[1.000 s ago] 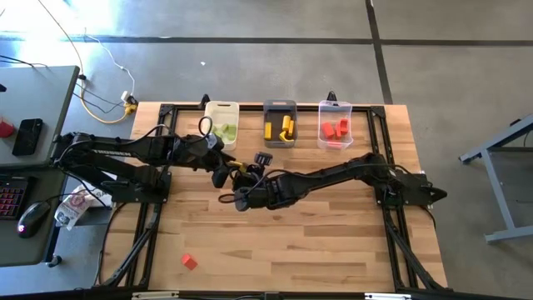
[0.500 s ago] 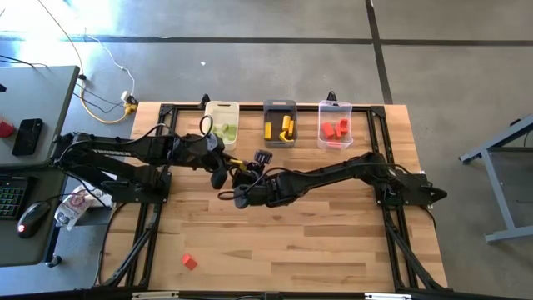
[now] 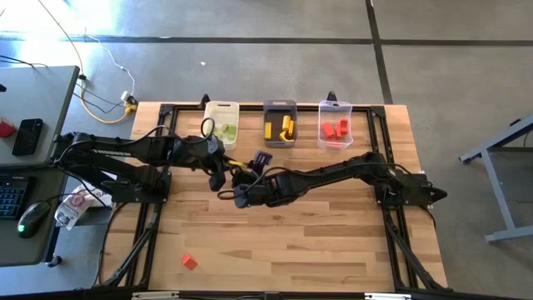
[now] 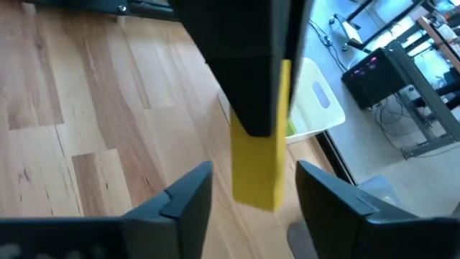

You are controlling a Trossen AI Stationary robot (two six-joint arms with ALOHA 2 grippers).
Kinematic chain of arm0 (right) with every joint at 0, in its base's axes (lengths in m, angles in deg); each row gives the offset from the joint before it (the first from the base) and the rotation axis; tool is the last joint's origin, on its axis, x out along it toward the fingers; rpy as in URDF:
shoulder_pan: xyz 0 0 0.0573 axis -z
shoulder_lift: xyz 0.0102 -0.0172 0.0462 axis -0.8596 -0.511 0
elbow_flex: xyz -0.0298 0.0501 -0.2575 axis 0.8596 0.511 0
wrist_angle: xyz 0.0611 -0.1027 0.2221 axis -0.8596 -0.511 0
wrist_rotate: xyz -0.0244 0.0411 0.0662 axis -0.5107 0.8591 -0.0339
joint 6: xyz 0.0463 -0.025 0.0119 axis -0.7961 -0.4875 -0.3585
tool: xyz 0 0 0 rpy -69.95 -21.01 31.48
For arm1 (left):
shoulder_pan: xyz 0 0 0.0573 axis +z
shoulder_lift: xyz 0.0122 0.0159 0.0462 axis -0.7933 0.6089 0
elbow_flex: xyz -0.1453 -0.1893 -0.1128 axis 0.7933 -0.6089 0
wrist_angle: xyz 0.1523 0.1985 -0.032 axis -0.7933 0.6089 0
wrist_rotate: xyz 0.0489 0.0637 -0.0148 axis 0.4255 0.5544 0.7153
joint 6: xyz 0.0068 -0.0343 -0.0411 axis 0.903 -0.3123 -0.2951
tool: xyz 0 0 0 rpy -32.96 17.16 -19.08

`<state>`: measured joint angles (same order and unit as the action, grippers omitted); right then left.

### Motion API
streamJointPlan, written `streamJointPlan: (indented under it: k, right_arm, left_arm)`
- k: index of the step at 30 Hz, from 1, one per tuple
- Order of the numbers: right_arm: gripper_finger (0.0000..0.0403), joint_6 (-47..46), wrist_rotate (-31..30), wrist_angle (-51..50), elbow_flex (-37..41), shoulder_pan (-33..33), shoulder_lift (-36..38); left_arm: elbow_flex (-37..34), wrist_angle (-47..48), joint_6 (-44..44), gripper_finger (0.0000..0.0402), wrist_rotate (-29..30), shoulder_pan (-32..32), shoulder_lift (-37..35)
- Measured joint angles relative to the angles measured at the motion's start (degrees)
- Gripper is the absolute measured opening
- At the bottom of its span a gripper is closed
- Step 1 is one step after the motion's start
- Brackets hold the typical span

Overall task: Sort & place blocks by color
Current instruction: Put the yellow block into the black bin

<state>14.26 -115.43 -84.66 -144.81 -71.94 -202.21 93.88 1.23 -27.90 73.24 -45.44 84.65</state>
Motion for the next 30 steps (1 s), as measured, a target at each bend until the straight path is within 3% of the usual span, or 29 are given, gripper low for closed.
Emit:
streamJointPlan:
  k: [6, 14, 22, 30]
  right_arm:
    - [0.0223, -0.91, -0.70, -0.24, 0.00, 0.00, 0.00]
    - [0.0226, -1.14, -1.65, -0.83, 0.00, -1.21, 0.00]
    - [0.0226, -1.76, -9.04, -4.61, 0.00, -3.54, 0.00]
    - [0.0226, -13.43, -11.24, -15.86, 0.00, -4.41, 0.02]
  left_arm:
    - [0.00, 4.21, -0.09, 0.0045, 3.98, 0.00, 0.00]
    - [0.00, 6.16, -0.32, 0.0045, 5.75, 0.02, 0.00]
    - [0.00, 4.88, 1.96, 0.0046, 7.89, 0.26, 0.00]
    - [0.00, 1.11, 5.18, 0.0046, 7.85, 2.48, 0.00]
